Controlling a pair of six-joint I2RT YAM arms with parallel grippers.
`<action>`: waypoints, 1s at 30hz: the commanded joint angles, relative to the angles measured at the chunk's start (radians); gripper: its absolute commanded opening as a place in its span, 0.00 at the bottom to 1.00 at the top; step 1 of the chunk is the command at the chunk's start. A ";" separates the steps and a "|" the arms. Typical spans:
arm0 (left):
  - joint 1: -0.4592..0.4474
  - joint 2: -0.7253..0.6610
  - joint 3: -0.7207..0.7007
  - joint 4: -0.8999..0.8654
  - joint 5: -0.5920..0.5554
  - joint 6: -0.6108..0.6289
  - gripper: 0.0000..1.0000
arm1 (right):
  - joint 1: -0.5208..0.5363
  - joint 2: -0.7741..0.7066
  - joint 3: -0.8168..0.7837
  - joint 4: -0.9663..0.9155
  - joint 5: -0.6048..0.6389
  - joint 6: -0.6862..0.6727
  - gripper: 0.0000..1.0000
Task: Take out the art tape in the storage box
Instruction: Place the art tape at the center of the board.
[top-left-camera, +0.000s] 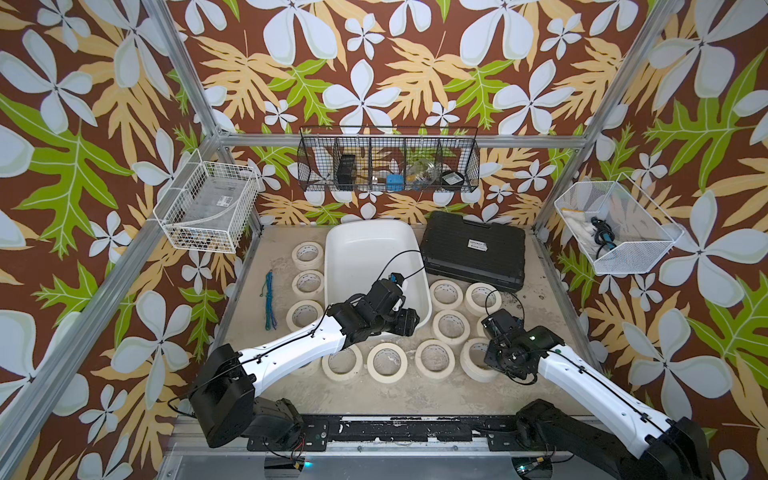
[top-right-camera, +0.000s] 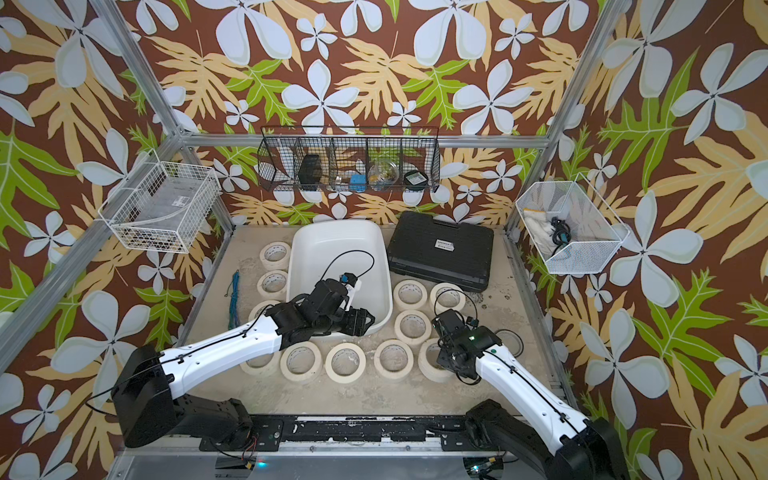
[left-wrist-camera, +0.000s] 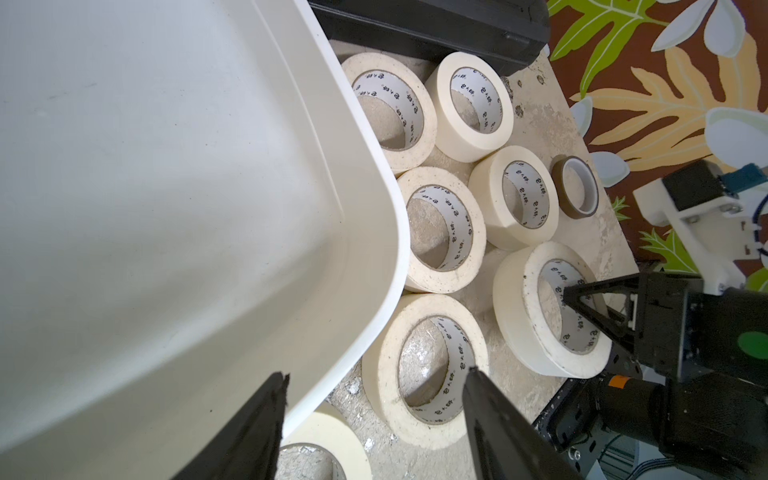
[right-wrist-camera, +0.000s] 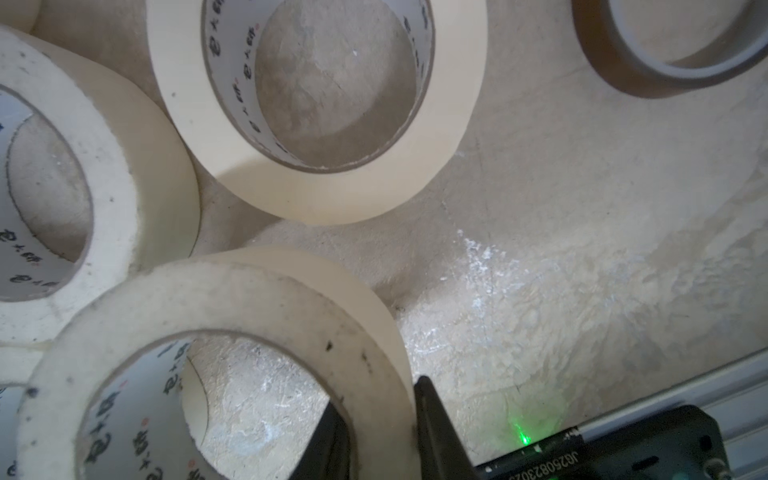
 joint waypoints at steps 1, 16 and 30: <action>0.003 -0.009 -0.004 0.012 -0.003 0.003 0.71 | 0.001 0.016 -0.014 0.059 -0.027 0.005 0.00; 0.002 0.007 0.003 0.012 -0.008 0.011 0.71 | 0.001 0.118 -0.061 0.186 -0.028 -0.036 0.23; 0.032 -0.046 0.040 -0.040 -0.142 0.008 0.71 | 0.001 0.017 0.103 0.009 0.136 -0.035 0.79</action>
